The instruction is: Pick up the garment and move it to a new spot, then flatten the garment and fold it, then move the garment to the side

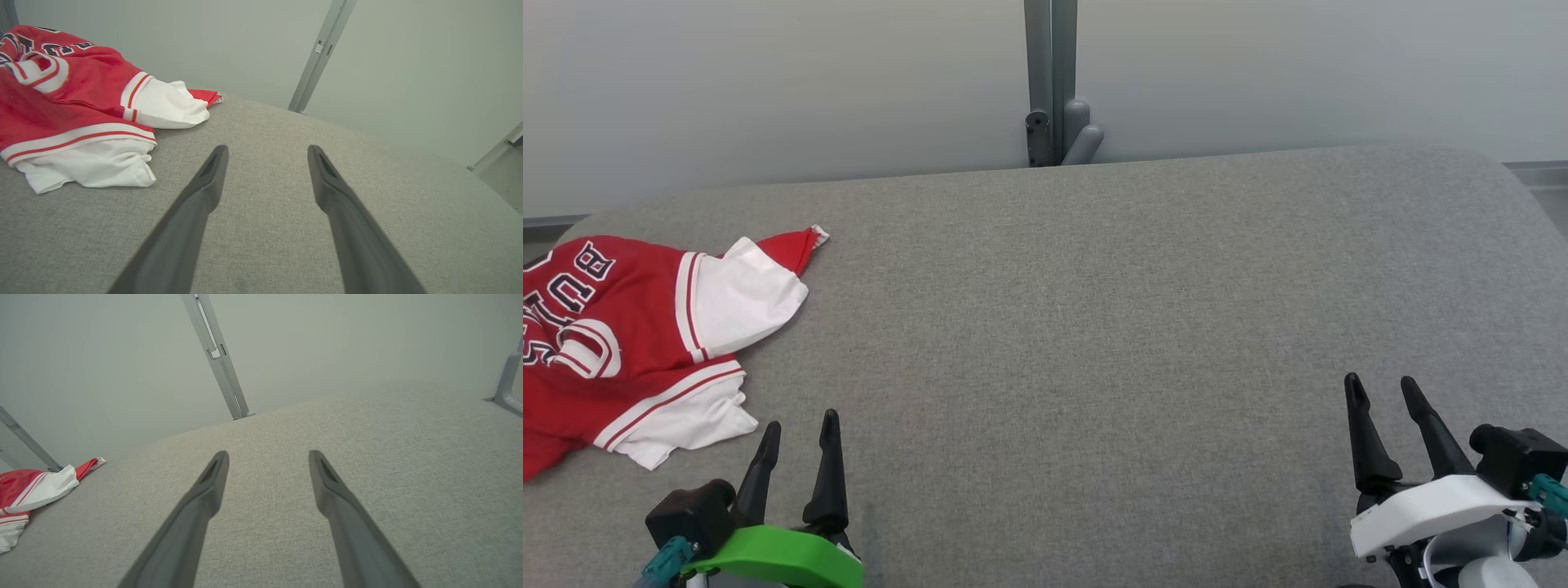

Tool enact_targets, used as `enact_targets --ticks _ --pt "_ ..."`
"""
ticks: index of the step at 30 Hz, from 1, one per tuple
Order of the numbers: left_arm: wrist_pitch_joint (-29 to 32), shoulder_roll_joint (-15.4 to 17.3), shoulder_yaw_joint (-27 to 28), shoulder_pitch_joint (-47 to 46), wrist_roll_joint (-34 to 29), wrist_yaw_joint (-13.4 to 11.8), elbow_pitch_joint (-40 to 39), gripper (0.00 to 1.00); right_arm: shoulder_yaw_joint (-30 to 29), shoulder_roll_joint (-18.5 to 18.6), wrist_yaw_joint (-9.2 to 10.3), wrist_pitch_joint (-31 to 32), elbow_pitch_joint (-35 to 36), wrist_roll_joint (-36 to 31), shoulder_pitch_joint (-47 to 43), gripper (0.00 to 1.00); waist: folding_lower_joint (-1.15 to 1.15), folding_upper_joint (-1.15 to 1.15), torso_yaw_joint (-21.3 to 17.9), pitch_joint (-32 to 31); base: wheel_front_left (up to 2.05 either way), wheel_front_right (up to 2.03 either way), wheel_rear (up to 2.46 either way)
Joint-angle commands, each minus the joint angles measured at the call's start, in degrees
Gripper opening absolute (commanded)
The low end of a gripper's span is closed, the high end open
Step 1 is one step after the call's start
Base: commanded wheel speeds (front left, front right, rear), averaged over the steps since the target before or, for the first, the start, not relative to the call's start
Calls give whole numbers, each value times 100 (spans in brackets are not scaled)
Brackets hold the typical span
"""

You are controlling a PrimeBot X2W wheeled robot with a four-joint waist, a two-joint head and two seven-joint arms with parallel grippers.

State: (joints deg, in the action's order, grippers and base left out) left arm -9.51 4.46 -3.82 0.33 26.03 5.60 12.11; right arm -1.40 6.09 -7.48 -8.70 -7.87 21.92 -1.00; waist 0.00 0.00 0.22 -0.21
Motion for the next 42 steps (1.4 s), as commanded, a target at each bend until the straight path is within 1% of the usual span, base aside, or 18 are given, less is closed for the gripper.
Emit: enact_targets --ticks 1,19,42 --pt "-54 62 -10 17 -166 4 -28 100 -27 48 -1 -71 66 -167 -29 100 0 0 -3 -4 0 0 0" --pt "-266 109 66 130 -957 65 126 100 -111 83 -2 -309 62 -939 -112 100 0 0 33 -45 0 0 0" --pt "-505 -19 330 219 -1749 152 316 100 -347 128 -1 -581 -15 -1670 -286 100 0 0 2 -61 0 0 0"
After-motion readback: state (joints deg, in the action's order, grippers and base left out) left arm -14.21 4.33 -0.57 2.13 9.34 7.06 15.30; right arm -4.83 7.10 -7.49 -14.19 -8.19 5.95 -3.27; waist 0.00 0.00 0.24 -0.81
